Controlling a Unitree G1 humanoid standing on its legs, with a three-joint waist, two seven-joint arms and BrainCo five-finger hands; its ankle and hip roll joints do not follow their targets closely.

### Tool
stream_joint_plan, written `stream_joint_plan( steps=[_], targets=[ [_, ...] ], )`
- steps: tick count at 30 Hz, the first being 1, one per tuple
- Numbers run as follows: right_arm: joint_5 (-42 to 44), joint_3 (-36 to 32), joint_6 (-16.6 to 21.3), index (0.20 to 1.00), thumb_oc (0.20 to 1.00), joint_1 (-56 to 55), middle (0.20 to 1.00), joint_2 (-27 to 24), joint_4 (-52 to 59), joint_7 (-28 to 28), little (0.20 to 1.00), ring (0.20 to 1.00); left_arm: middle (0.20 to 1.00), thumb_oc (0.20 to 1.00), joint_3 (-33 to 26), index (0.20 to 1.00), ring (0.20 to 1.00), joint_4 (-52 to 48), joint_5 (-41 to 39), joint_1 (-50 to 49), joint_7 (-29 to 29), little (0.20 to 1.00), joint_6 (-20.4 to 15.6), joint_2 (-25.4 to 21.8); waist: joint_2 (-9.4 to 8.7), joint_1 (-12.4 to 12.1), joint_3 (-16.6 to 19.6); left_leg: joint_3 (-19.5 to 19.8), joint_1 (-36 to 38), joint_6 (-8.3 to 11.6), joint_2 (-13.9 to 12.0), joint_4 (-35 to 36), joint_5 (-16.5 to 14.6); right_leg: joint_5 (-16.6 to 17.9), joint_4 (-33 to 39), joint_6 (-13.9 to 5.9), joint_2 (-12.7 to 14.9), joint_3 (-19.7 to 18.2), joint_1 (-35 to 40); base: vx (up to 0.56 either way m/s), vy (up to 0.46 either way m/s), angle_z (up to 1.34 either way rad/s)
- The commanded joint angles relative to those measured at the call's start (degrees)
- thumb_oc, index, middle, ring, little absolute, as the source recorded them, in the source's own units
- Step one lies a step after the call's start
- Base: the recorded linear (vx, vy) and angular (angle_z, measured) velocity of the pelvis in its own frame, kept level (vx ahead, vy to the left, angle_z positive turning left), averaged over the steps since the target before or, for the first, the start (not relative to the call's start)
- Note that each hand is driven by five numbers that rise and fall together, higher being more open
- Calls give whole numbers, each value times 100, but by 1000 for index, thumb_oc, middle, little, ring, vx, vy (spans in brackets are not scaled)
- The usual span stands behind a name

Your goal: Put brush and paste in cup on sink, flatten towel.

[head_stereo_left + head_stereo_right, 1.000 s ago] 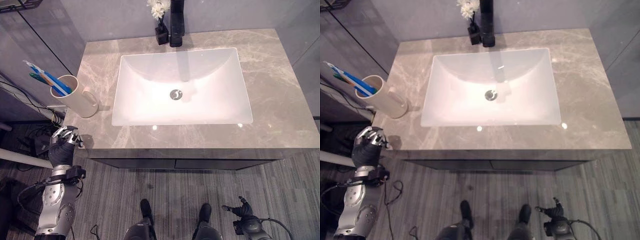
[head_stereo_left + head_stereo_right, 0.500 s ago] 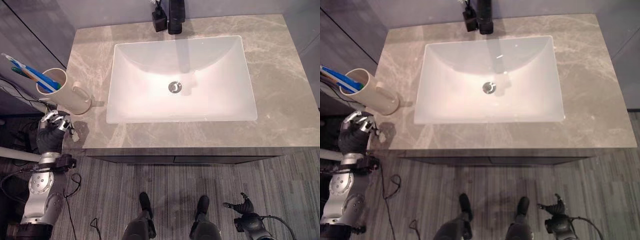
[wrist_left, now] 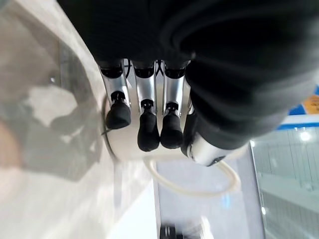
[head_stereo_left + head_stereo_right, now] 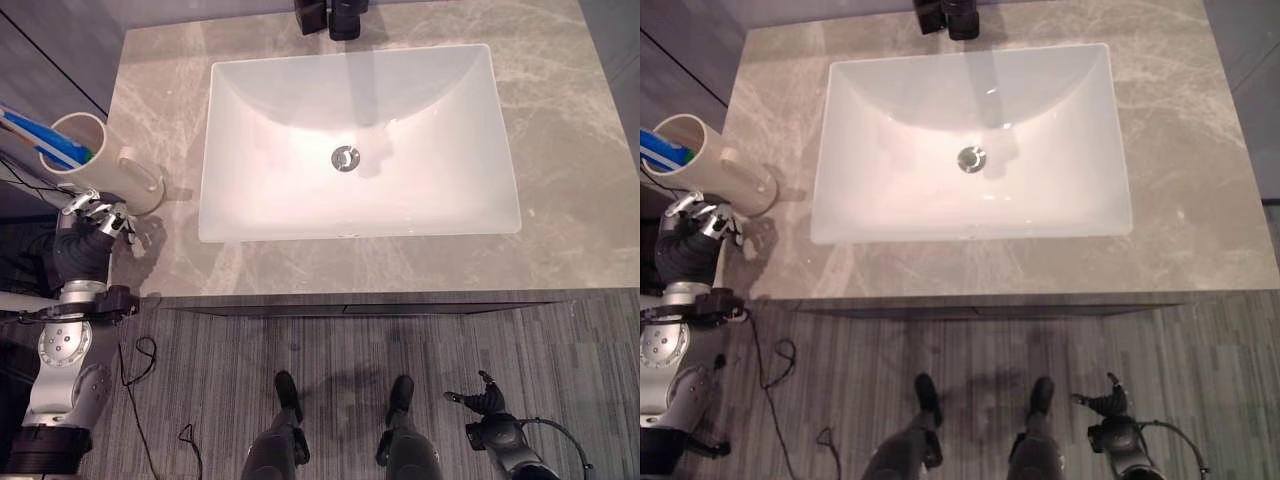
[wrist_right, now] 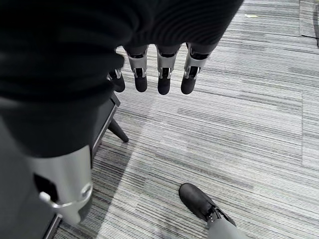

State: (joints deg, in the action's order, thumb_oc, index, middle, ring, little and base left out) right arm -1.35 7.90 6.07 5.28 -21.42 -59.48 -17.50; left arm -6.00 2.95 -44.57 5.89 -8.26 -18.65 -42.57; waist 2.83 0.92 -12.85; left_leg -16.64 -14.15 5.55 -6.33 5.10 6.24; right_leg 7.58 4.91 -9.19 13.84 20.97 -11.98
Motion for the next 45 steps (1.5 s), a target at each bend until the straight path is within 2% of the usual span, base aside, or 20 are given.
stream_joint_plan(
  steps=[1,20,35,45],
  targets=[
    [184,-122,106,1000,1000,88,1000,-203,226,-239,1000,1000,200,200,-266,200,200,237,-46,504,-227,200,-368,-177,32,82,-175,479,16,129,33,-10,135,380,9,-427,173,77,187,0,0,0],
    [394,-96,198,1000,1000,14,1000,-137,367,-228,1000,1000,200,200,-124,200,200,949,133,1200,-532,200,-432,-416,-57,246,-241,380,-78,140,-6,-10,132,446,9,-435,147,-52,-11,0,5,-3],
    [539,-26,282,1000,1000,18,1000,-162,455,-190,1000,1000,200,200,266,200,200,1985,178,2331,-743,200,-463,-1121,-127,364,-244,344,-184,174,-54,-10,144,501,9,-473,96,-113,-174,0,0,0],
    [594,141,329,1000,1000,80,1000,-190,741,-180,1000,1000,200,200,699,200,200,2843,233,3184,-885,200,-379,-1389,-201,425,-277,285,-274,176,-70,-10,138,572,9,-502,63,-206,-318,5,3,-2]
  ],
)
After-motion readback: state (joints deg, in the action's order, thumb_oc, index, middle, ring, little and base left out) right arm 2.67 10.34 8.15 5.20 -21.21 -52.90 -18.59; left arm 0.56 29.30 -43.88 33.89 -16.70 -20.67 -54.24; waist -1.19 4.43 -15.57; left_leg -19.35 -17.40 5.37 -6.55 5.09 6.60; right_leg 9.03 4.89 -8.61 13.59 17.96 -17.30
